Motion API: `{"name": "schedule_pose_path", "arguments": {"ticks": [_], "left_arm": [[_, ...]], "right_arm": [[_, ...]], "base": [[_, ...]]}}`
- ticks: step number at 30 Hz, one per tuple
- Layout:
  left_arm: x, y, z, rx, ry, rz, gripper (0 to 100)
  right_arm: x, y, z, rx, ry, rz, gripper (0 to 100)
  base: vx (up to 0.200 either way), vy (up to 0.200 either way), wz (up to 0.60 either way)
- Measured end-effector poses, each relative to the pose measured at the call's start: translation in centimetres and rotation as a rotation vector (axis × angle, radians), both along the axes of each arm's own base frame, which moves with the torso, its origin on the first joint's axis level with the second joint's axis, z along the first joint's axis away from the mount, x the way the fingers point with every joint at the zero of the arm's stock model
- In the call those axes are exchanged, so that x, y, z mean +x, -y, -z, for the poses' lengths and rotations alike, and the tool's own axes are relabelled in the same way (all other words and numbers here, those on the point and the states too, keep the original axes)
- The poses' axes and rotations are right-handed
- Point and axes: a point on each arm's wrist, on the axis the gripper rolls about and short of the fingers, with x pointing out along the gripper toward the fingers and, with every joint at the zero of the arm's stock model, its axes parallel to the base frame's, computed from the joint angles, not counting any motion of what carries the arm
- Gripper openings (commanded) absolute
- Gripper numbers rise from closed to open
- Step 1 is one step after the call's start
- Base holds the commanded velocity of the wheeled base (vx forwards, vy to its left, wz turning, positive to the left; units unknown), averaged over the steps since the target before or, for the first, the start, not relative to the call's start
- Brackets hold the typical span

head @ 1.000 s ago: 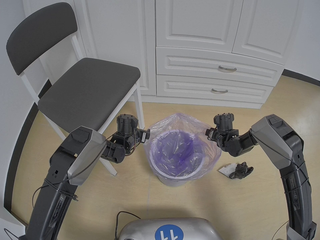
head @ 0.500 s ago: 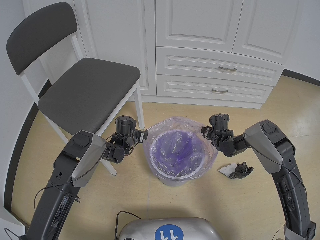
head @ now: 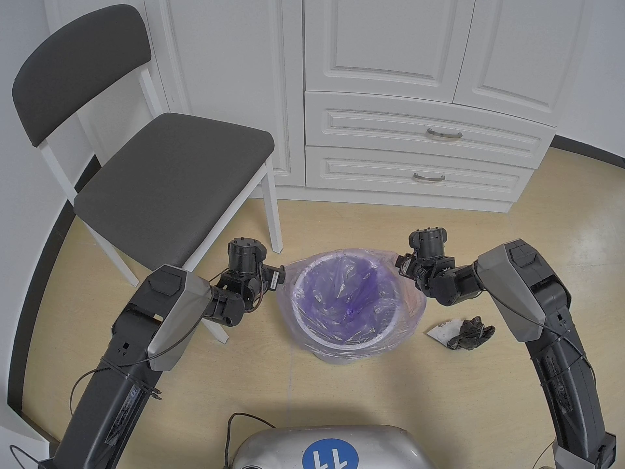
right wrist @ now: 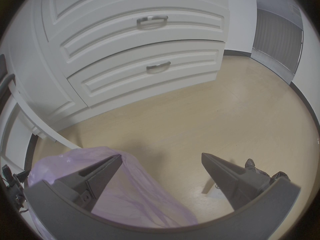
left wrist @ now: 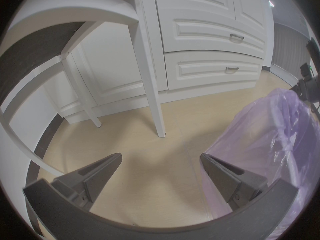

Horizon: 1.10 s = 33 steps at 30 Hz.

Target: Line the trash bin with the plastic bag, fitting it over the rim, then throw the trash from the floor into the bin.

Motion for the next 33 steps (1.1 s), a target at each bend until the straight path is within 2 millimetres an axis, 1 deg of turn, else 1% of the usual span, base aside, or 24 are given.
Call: {"name": "schedule_pose_path", "arguments": {"ticks": [5,8,15,19,25,29,33], "left_arm": [[-0.1,-0.1,0.9,0.031,-0.029,0.006,100],[0.0,-0.5,1.4,0.046,-0.035,0.003,100],[0.1,-0.9,1.7,0.046,-0.033,-0.004,100],[0.2,-1.0,1.2,0.039,-0.018,-0.007,100],[0.1,-1.1,-0.9,0.020,0.035,-0.007,100],[-1.1,-1.1,-1.3,0.032,0.023,0.011,100],[-2.8,-1.0,-1.4,0.070,0.009,0.049,100]], "right_arm": [[0.7,0.6,0.1,-0.005,-0.012,0.027,100],[0.9,0.9,0.4,-0.005,-0.012,0.033,100],[1.0,1.0,0.7,0.002,-0.010,0.041,100],[1.1,1.0,-0.2,0.021,0.012,0.053,100],[0.4,1.2,-2.9,0.029,0.026,0.060,100],[-0.2,1.5,-4.2,0.017,0.017,0.055,100],[-1.0,2.4,-4.3,-0.039,-0.057,0.037,100]], "base": [[0.000,0.000,0.00],[0.000,0.000,0.00],[0.000,0.000,0.00],[0.000,0.000,0.00],[0.000,0.000,0.00],[0.000,0.000,0.00],[0.000,0.000,0.00]]}}
